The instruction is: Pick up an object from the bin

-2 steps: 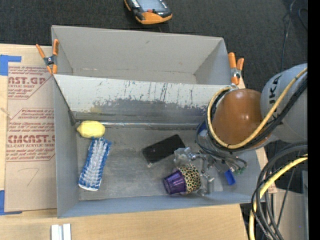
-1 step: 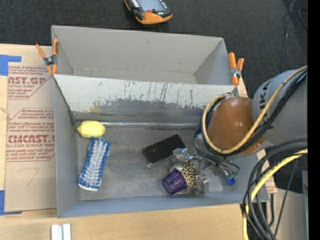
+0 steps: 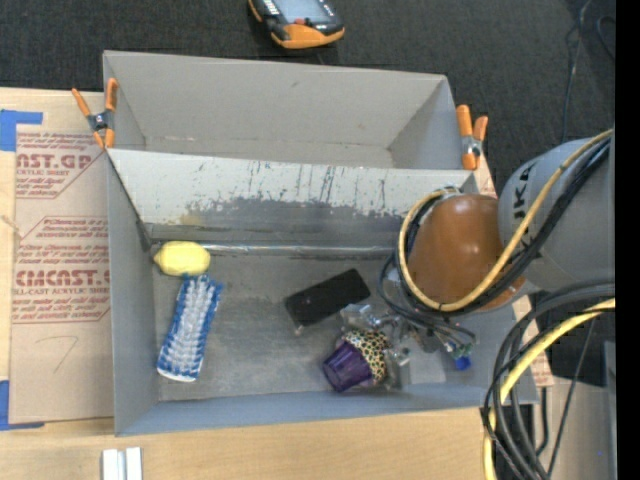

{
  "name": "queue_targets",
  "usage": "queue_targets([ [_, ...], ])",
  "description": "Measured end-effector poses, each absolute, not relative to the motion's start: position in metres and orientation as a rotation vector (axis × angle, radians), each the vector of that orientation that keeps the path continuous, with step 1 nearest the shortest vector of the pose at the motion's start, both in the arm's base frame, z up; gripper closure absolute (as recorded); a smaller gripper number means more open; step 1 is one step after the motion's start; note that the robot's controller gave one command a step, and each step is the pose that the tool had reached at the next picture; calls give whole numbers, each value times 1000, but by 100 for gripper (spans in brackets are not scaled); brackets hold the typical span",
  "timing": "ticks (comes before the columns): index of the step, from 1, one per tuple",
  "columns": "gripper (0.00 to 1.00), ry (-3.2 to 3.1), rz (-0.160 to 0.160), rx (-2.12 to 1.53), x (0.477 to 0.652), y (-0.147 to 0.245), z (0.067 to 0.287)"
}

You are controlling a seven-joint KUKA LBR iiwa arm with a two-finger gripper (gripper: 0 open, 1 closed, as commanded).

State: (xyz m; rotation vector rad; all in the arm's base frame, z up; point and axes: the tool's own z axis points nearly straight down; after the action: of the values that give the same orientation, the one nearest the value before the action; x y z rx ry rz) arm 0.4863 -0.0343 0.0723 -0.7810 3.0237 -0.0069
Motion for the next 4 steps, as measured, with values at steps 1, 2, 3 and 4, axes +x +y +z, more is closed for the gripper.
queue_targets([
  [1, 100, 3024, -7, -781, 486, -34, 72],
  [2, 100, 3023, -7, -781, 486, -34, 73],
  [3, 100, 3027, -5, -782, 485, -33, 79],
  [4, 100, 3027, -4, -782, 485, -33, 89],
])
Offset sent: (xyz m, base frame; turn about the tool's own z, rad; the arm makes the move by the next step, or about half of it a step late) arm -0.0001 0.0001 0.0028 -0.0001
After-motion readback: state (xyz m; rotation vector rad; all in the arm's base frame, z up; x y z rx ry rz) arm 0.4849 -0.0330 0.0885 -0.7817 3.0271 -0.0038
